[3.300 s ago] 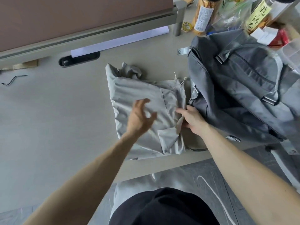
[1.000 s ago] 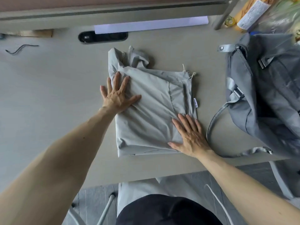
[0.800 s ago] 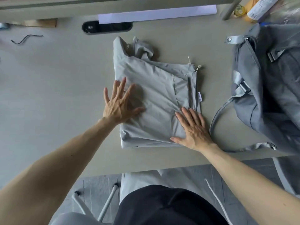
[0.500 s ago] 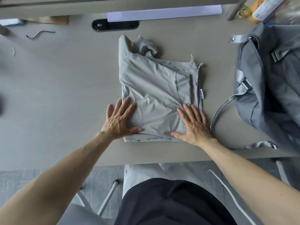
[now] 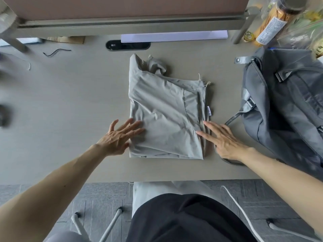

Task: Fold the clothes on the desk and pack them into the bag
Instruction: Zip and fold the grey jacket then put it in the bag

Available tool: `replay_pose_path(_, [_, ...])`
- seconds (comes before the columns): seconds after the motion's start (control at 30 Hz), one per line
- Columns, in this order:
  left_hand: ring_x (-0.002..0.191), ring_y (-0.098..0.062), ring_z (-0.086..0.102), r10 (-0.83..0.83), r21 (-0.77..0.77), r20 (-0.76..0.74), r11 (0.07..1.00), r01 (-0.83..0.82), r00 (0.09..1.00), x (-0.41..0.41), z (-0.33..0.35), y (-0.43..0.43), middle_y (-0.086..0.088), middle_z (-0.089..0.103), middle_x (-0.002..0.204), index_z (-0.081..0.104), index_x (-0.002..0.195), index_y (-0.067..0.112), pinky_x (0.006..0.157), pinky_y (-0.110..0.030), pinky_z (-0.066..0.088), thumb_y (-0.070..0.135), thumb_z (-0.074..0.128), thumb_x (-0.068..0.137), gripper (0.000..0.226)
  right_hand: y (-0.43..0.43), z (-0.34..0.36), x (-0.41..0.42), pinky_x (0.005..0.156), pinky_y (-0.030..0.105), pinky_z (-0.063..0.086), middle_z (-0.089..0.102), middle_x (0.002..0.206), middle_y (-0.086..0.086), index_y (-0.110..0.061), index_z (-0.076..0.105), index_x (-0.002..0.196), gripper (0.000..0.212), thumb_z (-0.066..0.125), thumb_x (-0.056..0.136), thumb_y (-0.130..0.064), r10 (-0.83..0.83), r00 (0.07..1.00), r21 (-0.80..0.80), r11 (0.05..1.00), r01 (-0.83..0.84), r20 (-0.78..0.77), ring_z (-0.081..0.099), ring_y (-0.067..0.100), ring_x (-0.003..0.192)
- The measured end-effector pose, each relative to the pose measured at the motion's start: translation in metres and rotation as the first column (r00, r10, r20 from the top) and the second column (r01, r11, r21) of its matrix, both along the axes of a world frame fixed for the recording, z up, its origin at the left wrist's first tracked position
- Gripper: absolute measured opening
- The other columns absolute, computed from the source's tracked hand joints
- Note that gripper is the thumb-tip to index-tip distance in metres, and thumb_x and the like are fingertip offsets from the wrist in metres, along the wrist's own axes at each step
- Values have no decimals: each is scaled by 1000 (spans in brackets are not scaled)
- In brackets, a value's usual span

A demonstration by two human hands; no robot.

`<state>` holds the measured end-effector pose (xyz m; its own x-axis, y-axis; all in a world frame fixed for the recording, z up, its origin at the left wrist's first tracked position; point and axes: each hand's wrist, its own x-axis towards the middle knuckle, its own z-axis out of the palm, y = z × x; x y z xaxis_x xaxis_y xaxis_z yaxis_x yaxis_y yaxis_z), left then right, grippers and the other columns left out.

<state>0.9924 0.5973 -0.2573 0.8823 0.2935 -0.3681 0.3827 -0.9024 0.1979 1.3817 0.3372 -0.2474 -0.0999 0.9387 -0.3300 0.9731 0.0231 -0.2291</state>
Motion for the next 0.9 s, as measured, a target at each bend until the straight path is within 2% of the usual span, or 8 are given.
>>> replay_pose_path(0.07, [154, -18, -10, 22, -6, -9, 1000, -22, 1000, 9, -2, -3, 18, -10, 165, -3, 157, 45, 118, -64, -3, 18, 60, 90, 96, 10, 1, -4, 117, 56, 20, 11, 164, 12, -46, 3, 154, 116, 60, 67, 7, 31, 1000, 10, 999, -31, -8, 15, 31, 150])
replay_pose_path(0.17, [154, -19, -3, 44, -10, 24, 999, -43, 999, 15, -5, -8, 16, -5, 166, 3, 158, 43, 118, -63, 5, 25, 63, 92, 91, 23, 6, -6, 121, 52, 11, 5, 165, 6, -42, 14, 154, 104, 55, 66, -7, 31, 999, -72, 997, -33, -38, 6, 24, 152])
replay_pose_path(0.33, [154, -20, 9, 119, -69, 78, 991, -114, 990, 20, -4, -14, 13, 8, 166, 21, 157, 39, 112, -58, 21, 25, 55, 92, 75, 28, 6, -7, 123, 44, 7, -7, 165, 1, -45, -2, 154, 113, 55, 66, -4, 100, 994, -155, 982, -106, -45, -4, 19, 152])
replay_pose_path(0.47, [152, -15, 19, 256, -163, 173, 960, -229, 951, 22, -5, -19, 17, 22, 162, 43, 146, 41, 104, -54, 34, 26, 29, 83, 67, 35, 7, 4, 121, 37, 18, -5, 165, -3, -44, 3, 155, 112, 54, 68, 5, 45, 996, -157, 986, -57, -81, 2, 16, 152])
replay_pose_path(0.6, [151, -17, 23, 321, -216, 219, 937, -275, 922, 24, -10, -19, 17, 25, 160, 44, 143, 43, 106, -60, 36, 21, 30, 81, 67, 42, 2, 7, 113, 43, 33, 10, 163, -2, -47, 8, 153, 108, 48, 71, 11, 83, 996, -106, 991, -87, -40, 20, 23, 148])
replay_pose_path(0.7, [153, -19, 16, 227, -141, 187, 969, -202, 956, 20, -13, -18, 13, 15, 165, 24, 152, 46, 103, -53, 33, 3, 55, 76, 93, 50, 3, 6, 100, 47, 43, 25, 157, 2, -47, 23, 152, 99, 48, 75, 10, 116, 993, -44, 992, -116, -2, 36, 28, 135])
replay_pose_path(0.77, [152, -22, 15, 215, -112, 159, 974, -198, 964, 20, -12, -21, 9, 13, 166, 20, 153, 48, 98, -48, 30, -3, 56, 74, 101, 53, 4, 4, 94, 49, 46, 34, 152, 7, -46, 38, 146, 97, 47, 71, 15, 134, 991, -12, 991, -134, 10, 42, 31, 127])
replay_pose_path(0.9, [152, -17, 16, 248, -117, 171, 966, -230, 954, 21, -10, -26, 15, 15, 164, 35, 147, 52, 93, -46, 25, 23, 46, 92, 64, 52, 6, -4, 91, 52, 45, 41, 149, 9, -38, 66, 125, 89, 50, 61, 22, 132, 990, 67, 989, -128, -50, 44, 32, 125])
